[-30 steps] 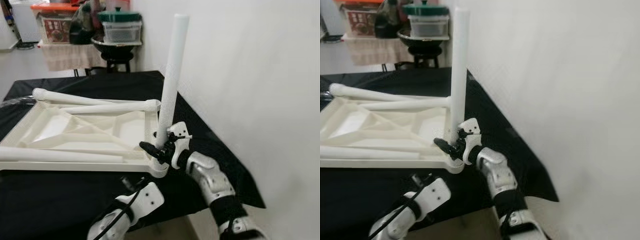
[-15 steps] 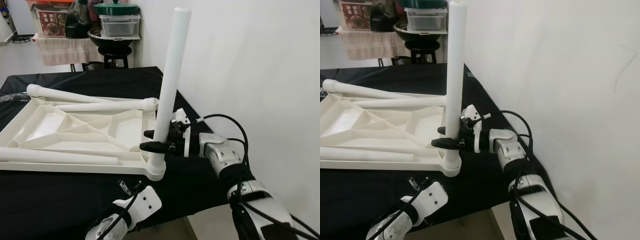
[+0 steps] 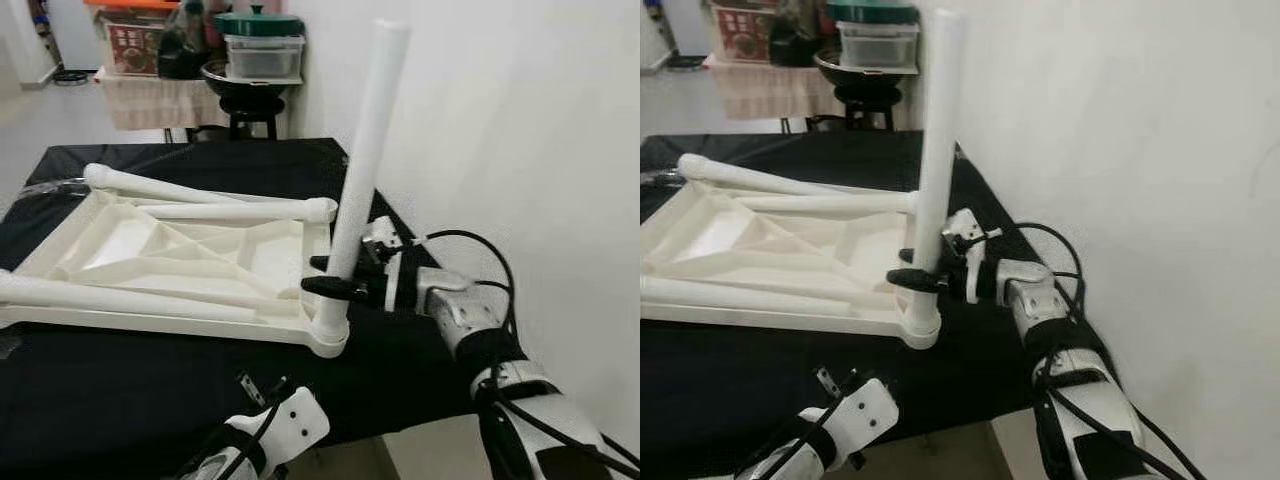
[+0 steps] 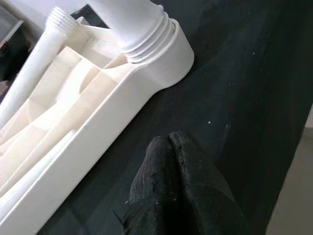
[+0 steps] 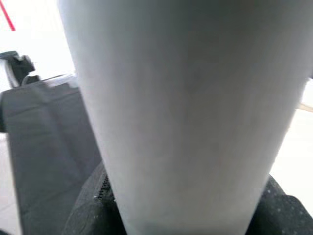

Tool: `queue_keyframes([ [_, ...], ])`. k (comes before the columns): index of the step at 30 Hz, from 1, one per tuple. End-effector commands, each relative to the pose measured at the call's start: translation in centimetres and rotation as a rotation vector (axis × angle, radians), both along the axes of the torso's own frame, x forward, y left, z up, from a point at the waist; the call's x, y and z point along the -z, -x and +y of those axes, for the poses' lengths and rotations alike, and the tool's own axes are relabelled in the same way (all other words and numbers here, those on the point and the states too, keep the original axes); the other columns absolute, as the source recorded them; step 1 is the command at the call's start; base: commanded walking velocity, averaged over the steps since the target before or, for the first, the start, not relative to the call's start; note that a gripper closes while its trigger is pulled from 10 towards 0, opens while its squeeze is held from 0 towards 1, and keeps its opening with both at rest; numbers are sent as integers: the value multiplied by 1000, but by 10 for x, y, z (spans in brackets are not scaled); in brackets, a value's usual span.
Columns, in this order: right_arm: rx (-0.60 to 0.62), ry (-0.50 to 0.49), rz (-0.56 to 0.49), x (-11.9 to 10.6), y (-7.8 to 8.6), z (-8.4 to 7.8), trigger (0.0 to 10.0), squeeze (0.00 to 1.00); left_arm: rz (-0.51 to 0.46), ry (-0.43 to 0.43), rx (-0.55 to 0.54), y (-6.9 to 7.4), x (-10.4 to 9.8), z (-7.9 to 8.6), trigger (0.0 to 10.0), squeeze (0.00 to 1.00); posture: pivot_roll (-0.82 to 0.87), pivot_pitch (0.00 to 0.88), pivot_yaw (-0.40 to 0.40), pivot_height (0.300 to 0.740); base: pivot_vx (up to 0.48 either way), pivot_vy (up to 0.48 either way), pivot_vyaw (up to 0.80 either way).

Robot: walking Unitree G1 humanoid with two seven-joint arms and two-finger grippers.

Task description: Building children table

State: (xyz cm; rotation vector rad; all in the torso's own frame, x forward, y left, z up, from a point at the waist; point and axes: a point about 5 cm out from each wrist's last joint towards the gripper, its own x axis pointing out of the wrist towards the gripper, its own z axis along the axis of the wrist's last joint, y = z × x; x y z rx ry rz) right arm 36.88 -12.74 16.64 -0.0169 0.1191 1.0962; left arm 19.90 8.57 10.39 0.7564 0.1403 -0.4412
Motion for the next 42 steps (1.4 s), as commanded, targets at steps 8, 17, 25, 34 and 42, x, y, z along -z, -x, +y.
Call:
queue_keyframes([
  [8, 750, -27, 96, 56, 61, 35, 0, 0, 7, -12, 6, -1, -3, 4, 10000, 0, 126, 0, -100, 740, 0, 0, 0],
  [17, 634, 22, 55, 48, 49, 48, 10000, 965, 12, -11, 1, -5, -2, 2, 10000, 0, 138, 0, -125, 740, 0, 0, 0],
  [25, 133, -48, -128, -6, 35, 57, 10000, 0, 15, -11, 4, -10, -1, -3, 10000, 0, 124, 0, -131, 740, 0, 0, 0],
  [34, -303, 23, -121, -24, 24, 48, 10000, 0, 19, -12, 2, -13, 1, -5, 10000, 0, 141, 0, -128, 740, 0, 0, 0],
  [42, -394, -16, 0, -26, 13, 39, 0, 0, 22, -13, -1, -14, 2, -6, 10000, 0, 145, 0, -127, 740, 0, 0, 0],
])
